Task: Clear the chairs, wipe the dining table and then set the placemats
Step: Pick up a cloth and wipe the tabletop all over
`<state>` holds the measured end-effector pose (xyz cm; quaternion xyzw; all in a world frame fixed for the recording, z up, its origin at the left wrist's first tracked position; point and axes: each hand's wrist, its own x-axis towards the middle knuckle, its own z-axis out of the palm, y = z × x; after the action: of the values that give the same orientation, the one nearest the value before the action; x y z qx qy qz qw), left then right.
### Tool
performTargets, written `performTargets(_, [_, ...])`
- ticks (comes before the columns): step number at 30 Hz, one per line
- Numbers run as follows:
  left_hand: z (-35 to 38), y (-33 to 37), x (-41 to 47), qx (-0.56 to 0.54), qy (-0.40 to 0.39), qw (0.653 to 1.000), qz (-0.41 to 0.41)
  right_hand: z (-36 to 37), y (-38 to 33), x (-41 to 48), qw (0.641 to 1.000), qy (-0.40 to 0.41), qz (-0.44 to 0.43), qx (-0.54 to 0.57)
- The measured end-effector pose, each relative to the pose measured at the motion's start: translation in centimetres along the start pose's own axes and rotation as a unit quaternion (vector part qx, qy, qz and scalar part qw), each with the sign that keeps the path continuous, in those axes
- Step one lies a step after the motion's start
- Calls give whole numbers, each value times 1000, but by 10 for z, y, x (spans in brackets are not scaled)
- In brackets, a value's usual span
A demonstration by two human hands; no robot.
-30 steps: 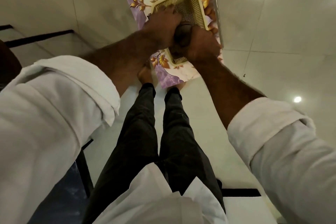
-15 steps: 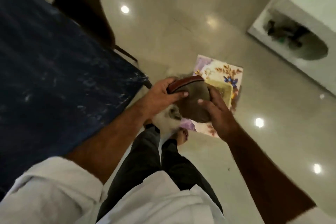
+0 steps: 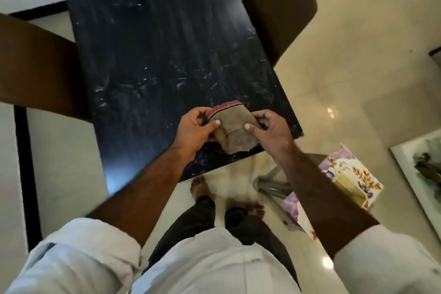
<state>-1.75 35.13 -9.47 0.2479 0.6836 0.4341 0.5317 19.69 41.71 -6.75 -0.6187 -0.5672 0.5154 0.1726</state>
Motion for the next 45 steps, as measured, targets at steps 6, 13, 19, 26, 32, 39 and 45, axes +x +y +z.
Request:
performTargets(6, [-22, -9, 38, 45, -39, 998, -26, 32, 3, 53, 994, 14, 22, -109])
performTargets(13, [-28, -26, 46, 537, 1, 836, 111, 26, 20, 45, 829, 34, -106, -549])
performTargets(19, [-29, -87, 49, 607, 49, 782, 129, 76, 61, 49, 843, -24, -197, -500])
performTargets(26, [-25, -105, 56, 626, 94, 757, 163, 72, 107, 26, 854, -2, -205, -478])
performTargets(32, [-26, -108, 57, 621, 97, 760, 166, 39, 120, 55, 861, 36, -140, -488])
performTargets(39, [-24, -107, 58, 620, 97, 763, 159, 54, 82, 134, 881, 93, -124, -448])
performTargets(45, [-21, -81, 82, 612, 87, 770, 158, 54, 109, 47, 866, 14, -160, -473])
